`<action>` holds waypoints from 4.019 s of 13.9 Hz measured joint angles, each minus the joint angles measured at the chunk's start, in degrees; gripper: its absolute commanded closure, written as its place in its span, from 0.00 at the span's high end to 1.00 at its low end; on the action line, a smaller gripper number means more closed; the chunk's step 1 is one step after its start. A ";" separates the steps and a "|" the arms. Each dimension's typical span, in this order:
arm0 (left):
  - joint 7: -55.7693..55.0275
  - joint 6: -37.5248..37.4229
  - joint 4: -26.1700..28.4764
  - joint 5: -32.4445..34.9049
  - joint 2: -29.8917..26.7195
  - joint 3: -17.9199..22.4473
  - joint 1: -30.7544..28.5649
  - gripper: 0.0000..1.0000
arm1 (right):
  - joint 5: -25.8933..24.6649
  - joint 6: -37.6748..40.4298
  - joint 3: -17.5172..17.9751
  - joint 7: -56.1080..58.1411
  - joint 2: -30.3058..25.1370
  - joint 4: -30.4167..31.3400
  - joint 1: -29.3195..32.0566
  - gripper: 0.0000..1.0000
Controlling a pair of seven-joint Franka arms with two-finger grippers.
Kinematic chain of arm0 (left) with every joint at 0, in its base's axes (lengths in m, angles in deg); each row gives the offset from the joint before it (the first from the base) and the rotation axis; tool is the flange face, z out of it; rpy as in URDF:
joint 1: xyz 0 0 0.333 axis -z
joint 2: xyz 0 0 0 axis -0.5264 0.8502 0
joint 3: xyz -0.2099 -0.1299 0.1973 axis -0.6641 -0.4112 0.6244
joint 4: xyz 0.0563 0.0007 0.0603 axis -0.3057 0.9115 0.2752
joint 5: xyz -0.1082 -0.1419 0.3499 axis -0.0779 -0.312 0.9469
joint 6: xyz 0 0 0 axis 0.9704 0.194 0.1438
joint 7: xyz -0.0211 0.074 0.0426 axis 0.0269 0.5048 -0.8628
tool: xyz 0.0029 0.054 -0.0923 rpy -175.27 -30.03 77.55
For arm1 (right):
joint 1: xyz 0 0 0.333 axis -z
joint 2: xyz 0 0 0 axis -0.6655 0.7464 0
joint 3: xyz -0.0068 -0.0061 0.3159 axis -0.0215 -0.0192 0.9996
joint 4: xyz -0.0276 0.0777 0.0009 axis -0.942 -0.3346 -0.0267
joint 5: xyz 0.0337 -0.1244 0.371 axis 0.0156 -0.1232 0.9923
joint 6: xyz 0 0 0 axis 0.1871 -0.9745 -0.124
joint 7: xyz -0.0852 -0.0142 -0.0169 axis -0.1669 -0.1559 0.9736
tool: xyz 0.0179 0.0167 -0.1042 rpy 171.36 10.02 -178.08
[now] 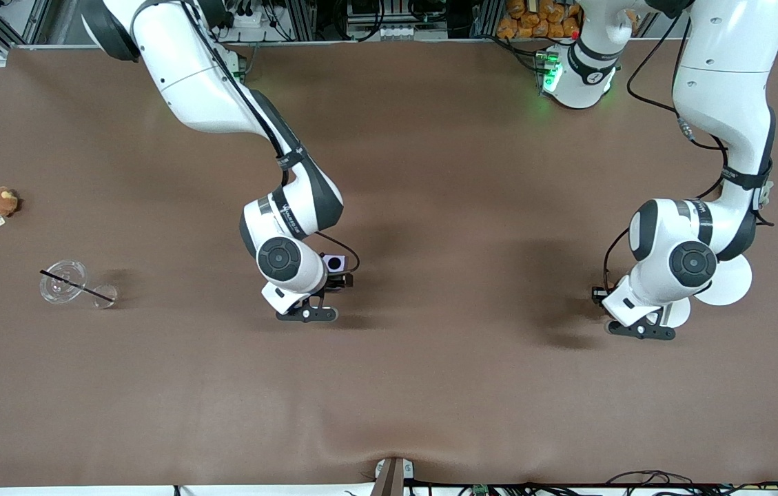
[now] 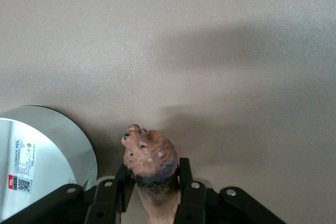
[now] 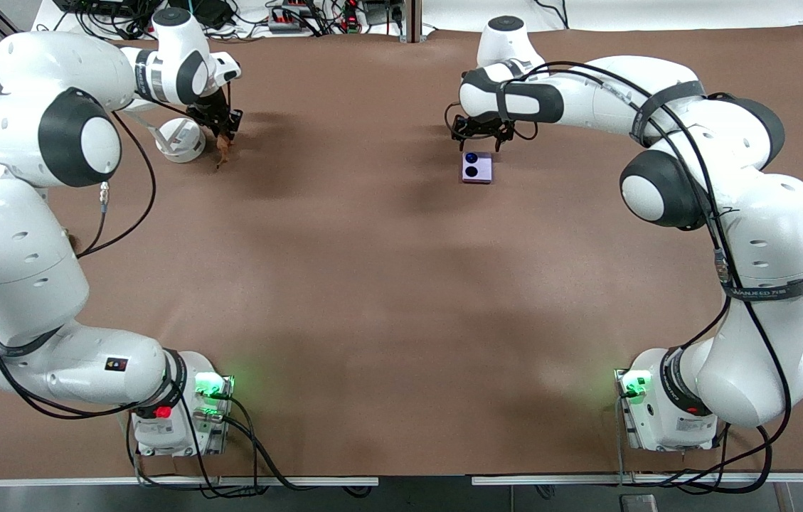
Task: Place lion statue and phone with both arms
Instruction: 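Carry the lion toward the white lamp with the left gripper, then set the lion beside the lamp and raise the left gripper, then carry the phone toward the clear cup with the right gripper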
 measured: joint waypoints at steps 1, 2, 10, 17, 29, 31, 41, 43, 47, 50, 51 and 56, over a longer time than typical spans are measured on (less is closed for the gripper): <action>0.00 0.16 -0.02 0.00 0.00 -0.11 0.01 1.00 | 0.01 0.06 -0.02 -0.32 0.07 0.32 0.00 1.00; 0.00 0.28 -0.14 0.00 0.00 -0.24 0.04 1.00 | 0.02 0.06 -0.03 -0.80 0.10 0.71 0.00 1.00; -1.19 -12.64 -5.47 -0.23 -12.43 -2.04 0.19 1.00 | 0.05 -0.06 0.01 -3.41 0.65 1.51 -1.75 1.00; -5.57 -42.05 -21.75 -1.26 -22.75 -2.04 0.11 1.00 | 0.00 -0.10 -0.21 -3.39 0.95 1.57 -1.75 1.00; -5.86 -52.75 -19.08 -4.41 -32.74 -4.65 -4.41 1.00 | -0.05 -1.99 -1.04 -3.39 -0.13 2.76 -1.63 0.54; -6.18 -52.70 -16.99 -4.46 -34.20 -5.83 -4.65 1.00 | -0.05 0.07 -2.48 -3.44 -3.13 2.32 -0.43 0.54; -6.65 -51.48 -15.58 -6.62 -35.33 -6.17 -5.32 1.00 | -1.58 23.57 -3.43 17.33 -25.02 2.21 21.35 0.54; -6.65 -51.46 -15.57 -6.62 -35.33 -6.30 -5.30 1.00 | -3.36 25.38 -3.45 22.43 -26.70 2.61 25.08 0.54; -6.65 -51.39 -15.55 -6.62 -35.32 -6.38 -5.30 1.00 | -5.05 25.23 -3.46 27.92 -28.41 6.15 29.24 0.51; -6.65 -50.90 -15.65 -6.62 -35.32 -6.39 -5.30 1.00 | -6.34 16.88 -2.91 28.02 -28.63 13.71 29.24 0.51; -6.65 -50.83 -15.68 -6.62 -35.32 -6.36 -5.32 1.00 | -6.83 12.35 -2.85 28.02 -28.60 17.19 29.24 0.51; -6.65 -50.81 -15.70 -6.62 -35.30 -6.08 -6.03 1.00 | -8.96 -6.29 -2.92 28.14 -26.55 30.09 30.10 0.51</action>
